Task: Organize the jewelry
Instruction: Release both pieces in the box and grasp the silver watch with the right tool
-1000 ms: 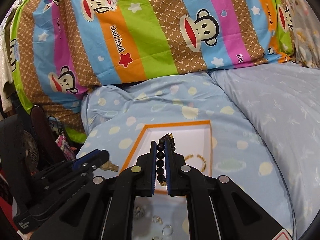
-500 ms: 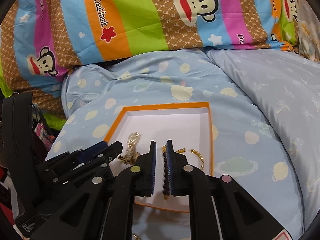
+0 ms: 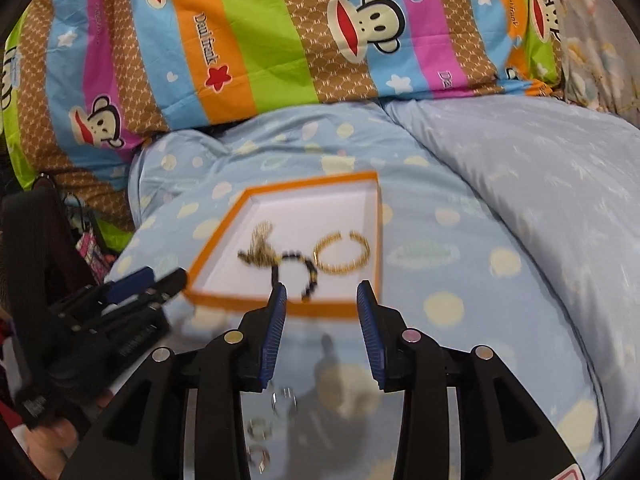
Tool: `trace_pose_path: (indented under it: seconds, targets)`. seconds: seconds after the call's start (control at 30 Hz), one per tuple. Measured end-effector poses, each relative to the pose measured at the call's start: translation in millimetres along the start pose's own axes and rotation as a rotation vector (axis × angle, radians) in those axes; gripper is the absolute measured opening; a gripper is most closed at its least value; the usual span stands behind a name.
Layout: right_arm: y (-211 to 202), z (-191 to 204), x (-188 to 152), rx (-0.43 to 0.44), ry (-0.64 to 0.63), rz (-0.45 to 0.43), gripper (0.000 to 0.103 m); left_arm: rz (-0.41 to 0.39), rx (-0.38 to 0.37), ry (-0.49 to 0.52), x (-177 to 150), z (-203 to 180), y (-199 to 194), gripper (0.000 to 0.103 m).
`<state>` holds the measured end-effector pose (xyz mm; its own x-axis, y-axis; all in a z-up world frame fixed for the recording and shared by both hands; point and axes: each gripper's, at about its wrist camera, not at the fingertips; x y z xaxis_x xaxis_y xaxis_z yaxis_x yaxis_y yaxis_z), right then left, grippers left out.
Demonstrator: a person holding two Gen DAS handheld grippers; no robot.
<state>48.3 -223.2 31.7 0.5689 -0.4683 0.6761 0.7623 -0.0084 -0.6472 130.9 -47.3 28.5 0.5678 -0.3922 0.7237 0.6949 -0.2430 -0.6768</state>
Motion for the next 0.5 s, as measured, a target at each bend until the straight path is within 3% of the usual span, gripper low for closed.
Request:
trace_pose_path:
  seconds: [0.3, 0.5]
  targets:
    - [-0.8, -9.5, -62.4, -0.001, 0.011, 0.109, 0.036, 0.056, 0.011, -0.106, -74.2, 18.0, -29.0, 0.042]
    - [3.4, -3.3, -71.3, -0.004, 0.003, 0.126, 0.036, 0.063, -0.001, -0.132, -93.5, 21.3, -36.7, 0.042]
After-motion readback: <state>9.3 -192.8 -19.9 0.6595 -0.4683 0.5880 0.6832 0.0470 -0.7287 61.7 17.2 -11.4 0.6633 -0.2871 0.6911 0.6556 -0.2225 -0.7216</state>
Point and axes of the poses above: each gripper's, at about its wrist camera, not at the fingertips, and y roughly the way its jaws point, z to its left, x to its top, and after that the axes turned 10 degrees about y, right-handed
